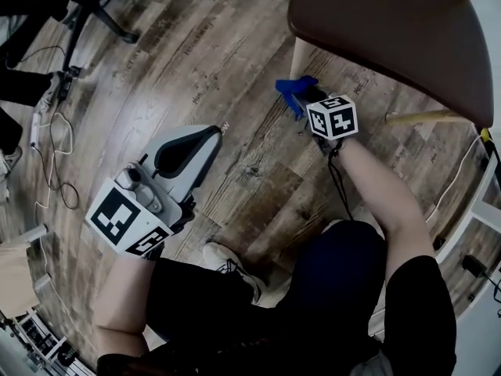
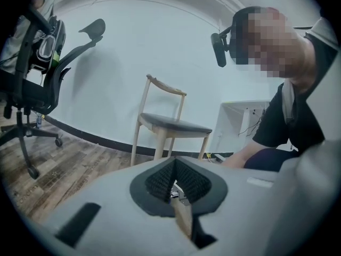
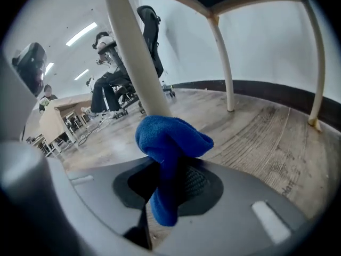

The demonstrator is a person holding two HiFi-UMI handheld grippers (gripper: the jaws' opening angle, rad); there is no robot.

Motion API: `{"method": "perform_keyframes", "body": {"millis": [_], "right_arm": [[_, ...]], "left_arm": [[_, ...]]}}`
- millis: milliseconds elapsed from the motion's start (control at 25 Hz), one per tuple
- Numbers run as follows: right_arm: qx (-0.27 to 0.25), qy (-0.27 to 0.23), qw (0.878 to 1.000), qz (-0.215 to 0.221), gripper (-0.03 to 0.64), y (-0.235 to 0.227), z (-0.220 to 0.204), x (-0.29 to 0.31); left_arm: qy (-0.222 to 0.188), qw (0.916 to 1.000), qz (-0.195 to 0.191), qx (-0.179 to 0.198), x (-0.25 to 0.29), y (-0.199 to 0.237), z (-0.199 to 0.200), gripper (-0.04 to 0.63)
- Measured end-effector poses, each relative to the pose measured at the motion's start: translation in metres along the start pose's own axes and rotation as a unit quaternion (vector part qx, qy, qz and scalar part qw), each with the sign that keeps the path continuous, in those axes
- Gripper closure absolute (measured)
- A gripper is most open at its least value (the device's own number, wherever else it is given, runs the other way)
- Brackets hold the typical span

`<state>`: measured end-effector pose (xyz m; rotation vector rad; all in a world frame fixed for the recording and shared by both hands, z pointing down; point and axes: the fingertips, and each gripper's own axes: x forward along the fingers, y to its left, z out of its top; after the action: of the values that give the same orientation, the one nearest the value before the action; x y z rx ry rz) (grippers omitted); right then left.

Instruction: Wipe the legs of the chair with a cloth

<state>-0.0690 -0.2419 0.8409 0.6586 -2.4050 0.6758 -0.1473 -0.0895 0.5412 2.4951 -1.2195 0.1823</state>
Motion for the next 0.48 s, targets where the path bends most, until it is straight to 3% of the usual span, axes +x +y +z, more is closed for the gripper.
{"method": "perform_keyframes", "body": {"millis": [480], "right_arm": [[-0.042, -0.160, 0.986, 0.034, 0.525, 0.056, 0.125, -0.109]], "left_arm": [[-0.035, 0.9978, -0.053, 0.018, 0.040, -0.027, 0.021, 0.591]]}}
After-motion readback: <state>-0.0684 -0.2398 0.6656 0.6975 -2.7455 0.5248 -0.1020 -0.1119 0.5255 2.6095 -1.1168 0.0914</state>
